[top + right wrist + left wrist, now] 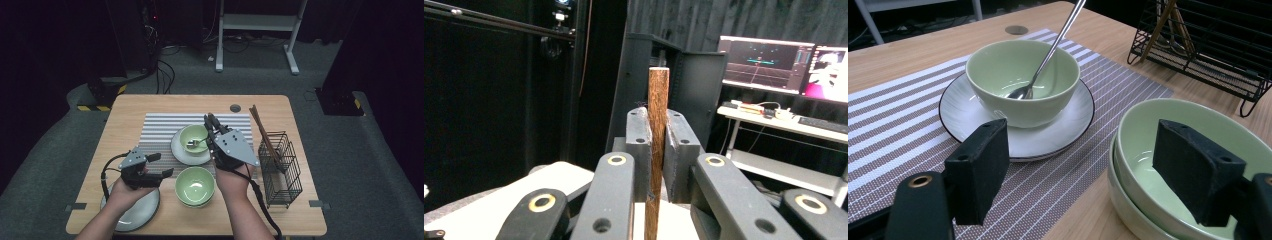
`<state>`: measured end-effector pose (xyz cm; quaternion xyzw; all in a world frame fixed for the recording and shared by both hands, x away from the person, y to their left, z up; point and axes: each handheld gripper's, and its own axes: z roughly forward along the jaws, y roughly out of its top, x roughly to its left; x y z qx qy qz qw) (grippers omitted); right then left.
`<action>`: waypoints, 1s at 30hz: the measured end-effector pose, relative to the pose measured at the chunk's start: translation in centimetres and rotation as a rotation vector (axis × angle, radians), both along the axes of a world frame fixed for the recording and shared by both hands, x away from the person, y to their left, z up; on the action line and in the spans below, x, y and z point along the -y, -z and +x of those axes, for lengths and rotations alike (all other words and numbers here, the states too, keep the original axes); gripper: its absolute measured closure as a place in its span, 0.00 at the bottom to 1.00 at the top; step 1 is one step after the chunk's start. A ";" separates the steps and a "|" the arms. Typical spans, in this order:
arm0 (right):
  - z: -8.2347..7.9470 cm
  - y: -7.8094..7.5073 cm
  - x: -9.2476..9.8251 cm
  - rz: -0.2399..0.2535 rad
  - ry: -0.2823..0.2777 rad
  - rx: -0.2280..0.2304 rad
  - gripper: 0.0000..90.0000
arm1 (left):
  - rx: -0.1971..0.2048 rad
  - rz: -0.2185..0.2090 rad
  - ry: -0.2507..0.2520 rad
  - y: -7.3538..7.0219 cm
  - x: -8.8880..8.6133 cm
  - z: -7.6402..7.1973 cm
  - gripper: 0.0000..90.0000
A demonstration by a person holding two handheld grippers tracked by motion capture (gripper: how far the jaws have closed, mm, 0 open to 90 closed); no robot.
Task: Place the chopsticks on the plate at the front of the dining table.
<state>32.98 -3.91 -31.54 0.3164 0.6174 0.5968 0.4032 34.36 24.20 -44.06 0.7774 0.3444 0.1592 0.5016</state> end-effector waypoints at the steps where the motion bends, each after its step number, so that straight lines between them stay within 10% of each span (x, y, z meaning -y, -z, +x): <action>1: 0.0 0.0 -0.2 0.000 -0.005 -0.002 0.92 | 0.002 0.001 -0.001 0.0 0.0 0.0 0.25; 30: -0.4 0.5 -3.3 0.016 -0.091 -0.014 0.92 | 0.007 0.000 0.012 0.0 1.4 1.1 0.38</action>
